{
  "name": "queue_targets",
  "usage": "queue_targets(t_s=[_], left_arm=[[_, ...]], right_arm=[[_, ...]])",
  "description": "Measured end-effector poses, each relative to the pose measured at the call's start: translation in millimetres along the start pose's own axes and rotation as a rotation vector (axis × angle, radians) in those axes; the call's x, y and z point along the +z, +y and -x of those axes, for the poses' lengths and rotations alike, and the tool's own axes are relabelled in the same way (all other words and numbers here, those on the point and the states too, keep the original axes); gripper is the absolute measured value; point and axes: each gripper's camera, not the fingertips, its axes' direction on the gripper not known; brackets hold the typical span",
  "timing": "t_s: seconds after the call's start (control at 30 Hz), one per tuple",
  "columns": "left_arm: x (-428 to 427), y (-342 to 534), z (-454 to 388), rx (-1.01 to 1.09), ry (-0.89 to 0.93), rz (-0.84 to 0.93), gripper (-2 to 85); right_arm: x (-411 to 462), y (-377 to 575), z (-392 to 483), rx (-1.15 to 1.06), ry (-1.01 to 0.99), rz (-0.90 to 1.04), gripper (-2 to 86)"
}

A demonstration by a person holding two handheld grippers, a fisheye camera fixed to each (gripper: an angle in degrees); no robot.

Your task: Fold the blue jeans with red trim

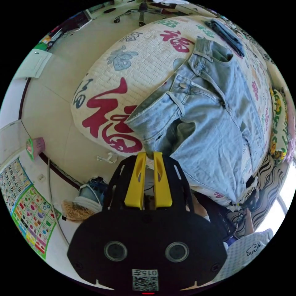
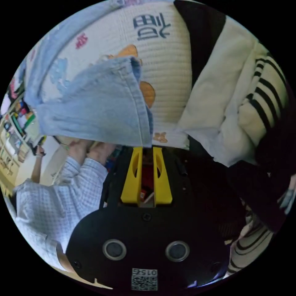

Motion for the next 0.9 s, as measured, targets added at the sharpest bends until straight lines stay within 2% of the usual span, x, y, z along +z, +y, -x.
queue_targets(t_s=[0.03,0.1,0.17,0.2,0.27,0.33,0.37,0.4,0.53,0.63,0.73,0.8,0.9], left_arm=[[9,-2,-2,-0.027,-0.007,0.032,4.5],[14,-4,-10,-0.027,-0.072,0.054,4.5],[13,-8,-19,-0.013,-0.185,0.069,4.9],[5,-11,-31,0.022,-0.223,0.028,5.2],[-14,-16,-62,0.141,-0.166,-0.106,5.8],[-31,-27,-130,0.447,-0.047,-0.209,6.9],[-32,-30,-152,0.535,-0.029,-0.209,7.2],[-30,-34,-198,0.723,-0.006,-0.184,7.7],[10,-26,-356,1.372,-0.098,-0.084,8.4],[57,-17,-433,1.640,-0.200,0.001,8.1],[104,-17,-473,1.743,-0.396,0.089,5.7],[120,-20,-484,1.757,-0.465,0.146,3.4],[115,-37,-495,1.655,-0.346,0.176,1.4]], right_arm=[[6,-7,5,0.030,0.085,0.019,6.3],[1,-15,17,0.004,0.117,-0.031,7.6],[-22,-29,44,-0.076,0.111,-0.172,9.3],[-29,-33,52,-0.102,0.120,-0.202,9.7],[-49,-53,94,-0.246,0.230,-0.287,9.6],[-54,-73,124,-0.351,0.292,-0.256,9.3],[-54,-87,138,-0.387,0.313,-0.218,9.6],[-53,-93,144,-0.404,0.323,-0.193,9.6],[-41,-124,169,-0.448,0.430,-0.042,9.2],[-34,-134,179,-0.481,0.438,0.036,7.4],[-28,-139,186,-0.494,0.470,0.087,1.2],[-30,-140,188,-0.486,0.507,0.080,0.4],[-44,-139,184,-0.471,0.474,0.035,0.6]])
